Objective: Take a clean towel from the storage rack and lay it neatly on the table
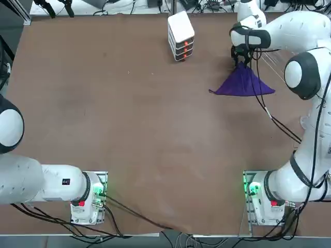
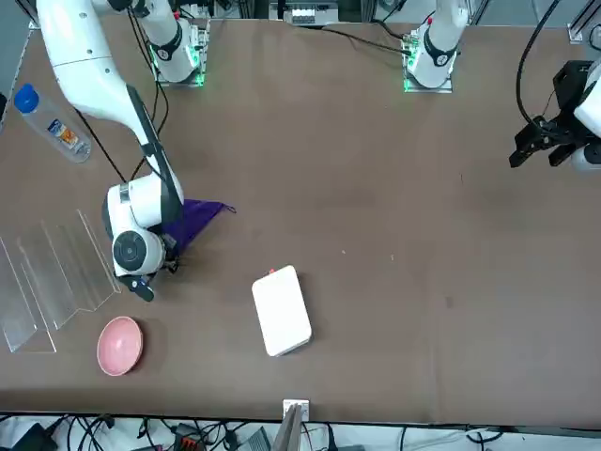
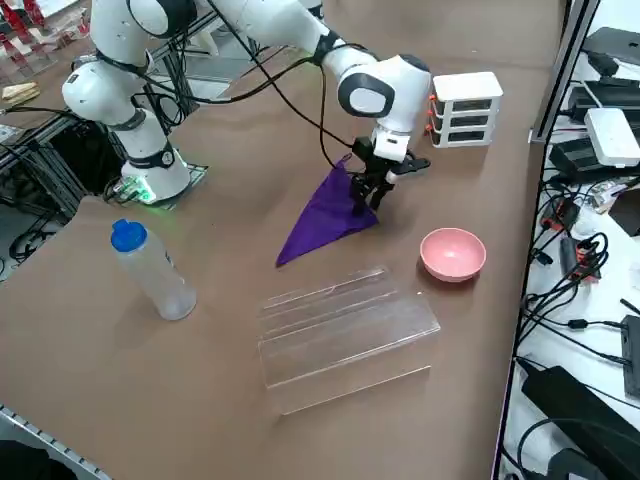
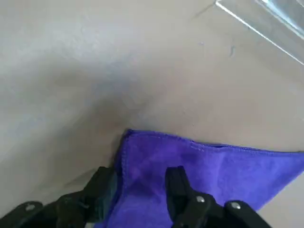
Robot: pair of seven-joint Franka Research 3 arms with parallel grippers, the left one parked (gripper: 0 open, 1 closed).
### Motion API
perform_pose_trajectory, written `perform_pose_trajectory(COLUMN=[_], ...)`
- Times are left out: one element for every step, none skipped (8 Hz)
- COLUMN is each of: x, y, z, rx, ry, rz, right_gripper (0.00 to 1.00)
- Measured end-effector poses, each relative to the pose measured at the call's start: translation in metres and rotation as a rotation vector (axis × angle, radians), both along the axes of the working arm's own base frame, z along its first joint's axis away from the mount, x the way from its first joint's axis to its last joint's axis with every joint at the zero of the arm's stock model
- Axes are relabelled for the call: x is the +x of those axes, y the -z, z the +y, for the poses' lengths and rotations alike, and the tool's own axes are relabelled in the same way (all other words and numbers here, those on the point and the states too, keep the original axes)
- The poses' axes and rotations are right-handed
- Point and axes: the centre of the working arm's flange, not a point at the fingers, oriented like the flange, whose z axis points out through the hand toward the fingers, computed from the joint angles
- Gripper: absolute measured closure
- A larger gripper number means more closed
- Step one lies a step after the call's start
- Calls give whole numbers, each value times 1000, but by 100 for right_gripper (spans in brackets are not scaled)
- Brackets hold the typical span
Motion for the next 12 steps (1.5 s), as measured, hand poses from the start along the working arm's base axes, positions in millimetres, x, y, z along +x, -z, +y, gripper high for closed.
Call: perform_pose_trajectory(x=[-2, -3, -3, -4, -4, -4, -4, -4, -4, -4, -4, -3], y=[2, 2, 2, 3, 3, 3, 3, 3, 3, 3, 3, 2], z=[-1, -1, 0, -1, -1, -1, -1, -1, -1, -1, -2, -4], rx=[-3, -5, -5, -5, -5, -5, -5, -5, -5, -5, -5, -5], ry=[-4, -5, -9, -13, -16, -18, -18, -18, -18, -17, -16, -16], rz=[13, 20, 23, 27, 30, 31, 31, 31, 31, 32, 32, 31], right_gripper=[38, 39, 40, 42, 47, 55, 72, 78, 91, 95, 99, 99])
